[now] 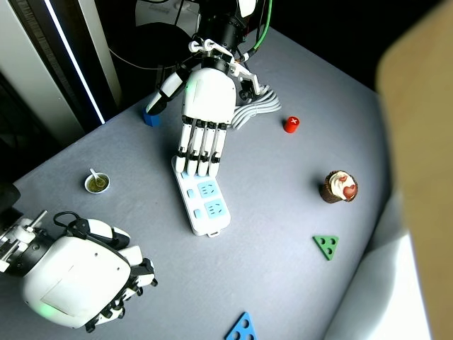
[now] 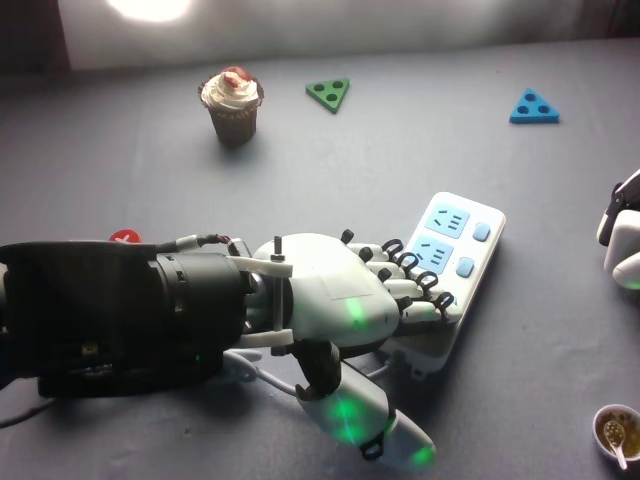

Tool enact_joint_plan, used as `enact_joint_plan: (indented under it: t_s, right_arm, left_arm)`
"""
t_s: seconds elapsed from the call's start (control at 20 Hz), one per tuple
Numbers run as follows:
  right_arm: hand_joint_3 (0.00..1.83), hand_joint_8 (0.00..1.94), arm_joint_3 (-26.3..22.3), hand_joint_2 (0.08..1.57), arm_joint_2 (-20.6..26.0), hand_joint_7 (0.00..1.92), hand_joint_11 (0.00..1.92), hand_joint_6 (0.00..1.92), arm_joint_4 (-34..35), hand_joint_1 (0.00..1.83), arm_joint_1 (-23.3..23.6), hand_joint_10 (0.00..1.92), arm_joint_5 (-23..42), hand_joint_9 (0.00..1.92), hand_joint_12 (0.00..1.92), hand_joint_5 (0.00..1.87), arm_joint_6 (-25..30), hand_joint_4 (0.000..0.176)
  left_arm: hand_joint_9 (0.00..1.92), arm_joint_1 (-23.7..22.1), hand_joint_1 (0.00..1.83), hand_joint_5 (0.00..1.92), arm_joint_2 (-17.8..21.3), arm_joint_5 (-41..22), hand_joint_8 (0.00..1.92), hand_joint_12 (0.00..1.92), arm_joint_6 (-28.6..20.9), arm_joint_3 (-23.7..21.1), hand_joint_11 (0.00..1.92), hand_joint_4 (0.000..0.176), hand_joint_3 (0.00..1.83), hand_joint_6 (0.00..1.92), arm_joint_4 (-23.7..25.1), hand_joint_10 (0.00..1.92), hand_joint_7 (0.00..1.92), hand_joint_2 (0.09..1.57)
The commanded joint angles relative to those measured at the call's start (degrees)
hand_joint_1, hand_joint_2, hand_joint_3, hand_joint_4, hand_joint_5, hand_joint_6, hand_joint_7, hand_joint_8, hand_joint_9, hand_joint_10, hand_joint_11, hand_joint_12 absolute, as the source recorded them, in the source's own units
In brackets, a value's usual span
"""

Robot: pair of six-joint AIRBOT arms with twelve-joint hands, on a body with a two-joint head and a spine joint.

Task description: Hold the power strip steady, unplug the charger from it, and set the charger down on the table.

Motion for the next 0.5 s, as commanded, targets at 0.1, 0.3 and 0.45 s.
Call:
enact_joint_plan:
  t_s: [0.1, 0.3, 0.45]
  right_arm:
    - [0.00, 0.00, 0.2, 1.06, 0.1, 0.69, 0.52, 0.03, -0.4, 0.99, 0.1, 0.00, 1.2, 0.83, 0.92, 0.54, 0.2, 0.000]
    - [0.00, 0.00, 0.8, 1.00, 0.2, 0.38, 0.25, 0.00, -0.4, 0.78, 0.3, 0.00, 2.7, 0.42, 0.56, 0.23, 1.2, 0.000]
    - [0.00, 0.00, 1.1, 0.97, 0.4, 0.22, 0.14, 0.00, -0.4, 0.70, 0.7, 0.00, 3.5, 0.25, 0.40, 0.10, 1.9, 0.000]
  left_arm:
    - [0.10, -0.4, 0.00, 0.08, 0.2, -2.4, 0.01, 0.11, 0.0, -0.2, 0.06, 0.000, 0.00, 0.01, -0.1, 0.01, 0.10, 1.02]
    - [0.07, -0.8, 0.00, 0.06, 0.3, -2.4, 0.00, 0.10, 0.0, -0.1, 0.04, 0.000, 0.00, 0.00, -0.2, 0.00, 0.08, 1.02]
    - [0.06, -1.0, 0.00, 0.06, 0.3, -2.4, 0.00, 0.10, 0.0, -0.1, 0.03, 0.000, 0.00, 0.00, -0.3, 0.00, 0.07, 1.01]
